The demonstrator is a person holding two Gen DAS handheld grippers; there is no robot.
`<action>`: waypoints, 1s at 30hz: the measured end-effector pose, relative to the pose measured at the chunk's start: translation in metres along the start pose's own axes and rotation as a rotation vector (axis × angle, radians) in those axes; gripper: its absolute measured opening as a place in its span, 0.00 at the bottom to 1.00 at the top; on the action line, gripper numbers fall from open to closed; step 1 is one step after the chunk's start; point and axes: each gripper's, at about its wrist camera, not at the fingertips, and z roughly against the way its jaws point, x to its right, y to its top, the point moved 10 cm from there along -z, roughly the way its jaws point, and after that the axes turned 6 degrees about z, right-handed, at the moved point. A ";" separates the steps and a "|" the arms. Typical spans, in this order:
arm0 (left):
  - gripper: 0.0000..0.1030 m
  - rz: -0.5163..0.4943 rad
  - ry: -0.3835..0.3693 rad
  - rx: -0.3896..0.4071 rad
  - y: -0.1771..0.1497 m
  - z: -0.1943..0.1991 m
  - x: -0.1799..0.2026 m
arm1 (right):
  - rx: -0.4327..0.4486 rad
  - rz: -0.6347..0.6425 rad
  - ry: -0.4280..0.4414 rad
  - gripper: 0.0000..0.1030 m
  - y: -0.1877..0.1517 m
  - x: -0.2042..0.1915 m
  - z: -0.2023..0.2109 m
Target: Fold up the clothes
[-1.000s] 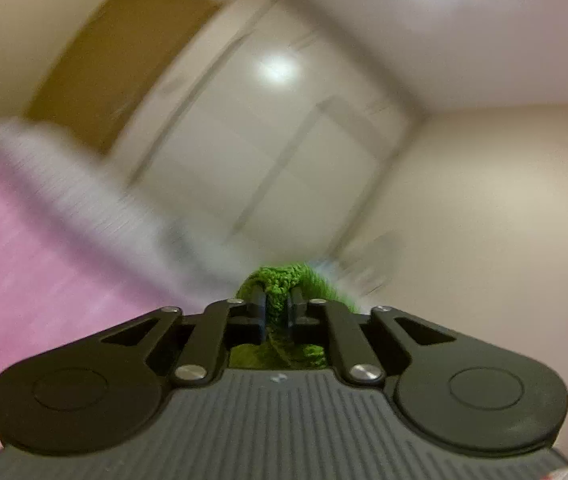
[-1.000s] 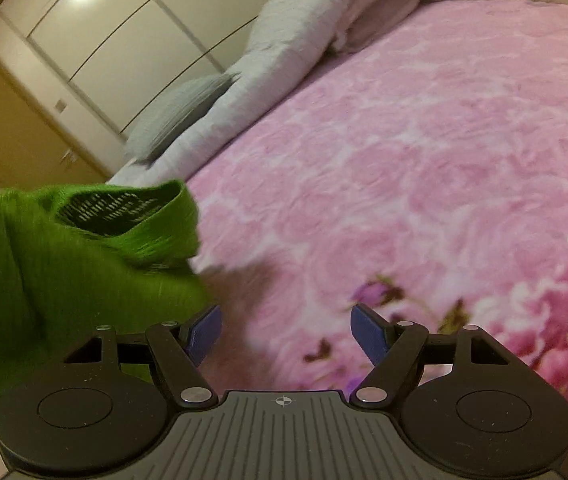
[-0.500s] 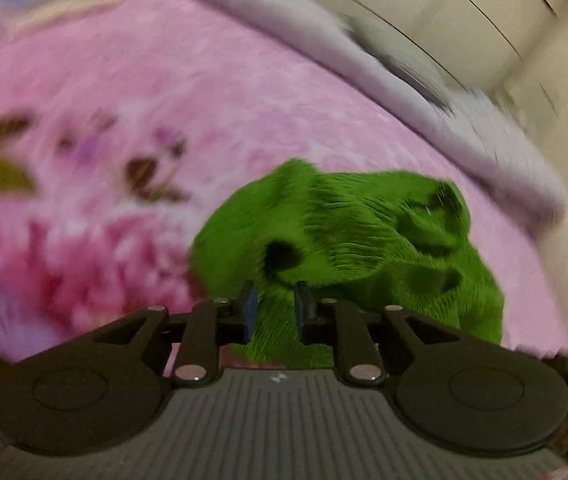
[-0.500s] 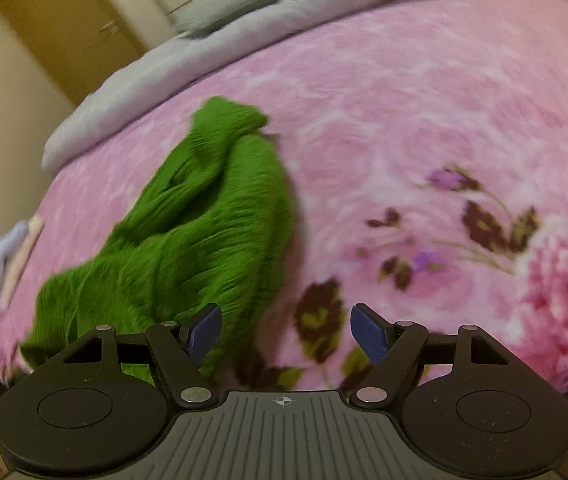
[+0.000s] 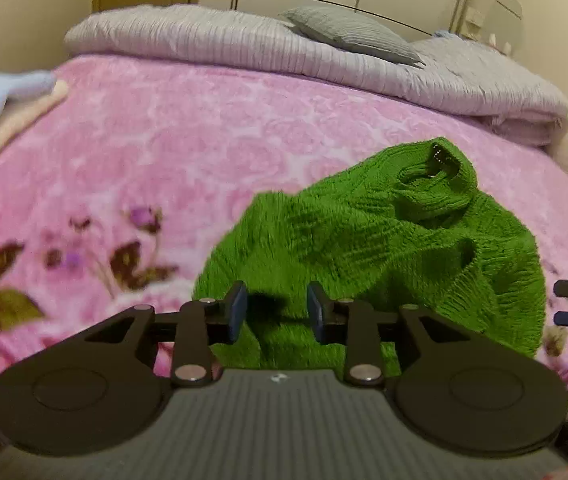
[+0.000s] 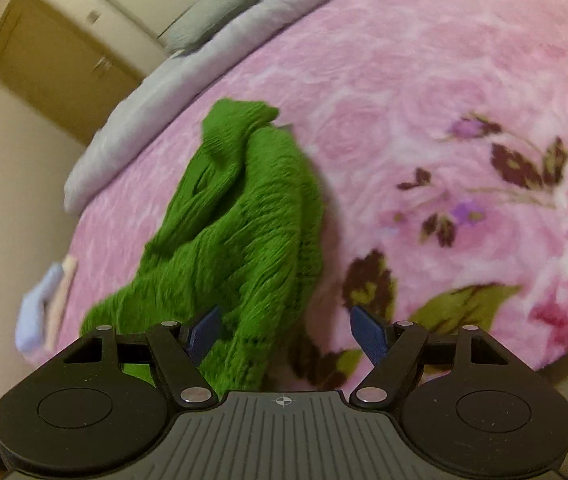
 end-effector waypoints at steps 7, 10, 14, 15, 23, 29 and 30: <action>0.30 -0.089 0.041 -0.030 0.007 -0.022 0.002 | -0.044 -0.051 0.024 0.73 -0.011 0.003 -0.018; 0.29 -0.082 0.015 -0.055 0.009 -0.027 0.007 | -0.063 -0.051 0.033 0.73 -0.015 0.001 -0.030; 0.30 -0.098 -0.060 -0.048 0.021 -0.024 0.029 | -0.010 -0.053 0.023 0.73 0.001 0.004 -0.023; 0.30 -0.112 -0.086 -0.050 0.024 -0.025 0.039 | 0.006 -0.062 0.013 0.73 0.008 0.010 -0.019; 0.31 -0.361 -0.234 -0.110 0.046 -0.092 0.147 | 0.094 -0.167 -0.059 0.73 0.072 0.064 -0.015; 0.35 -0.570 -0.221 -0.170 0.048 -0.173 0.220 | 0.090 -0.223 -0.044 0.73 0.094 0.083 -0.035; 0.35 -0.604 -0.190 -0.183 0.044 -0.186 0.222 | 0.090 -0.225 -0.037 0.73 0.096 0.084 -0.036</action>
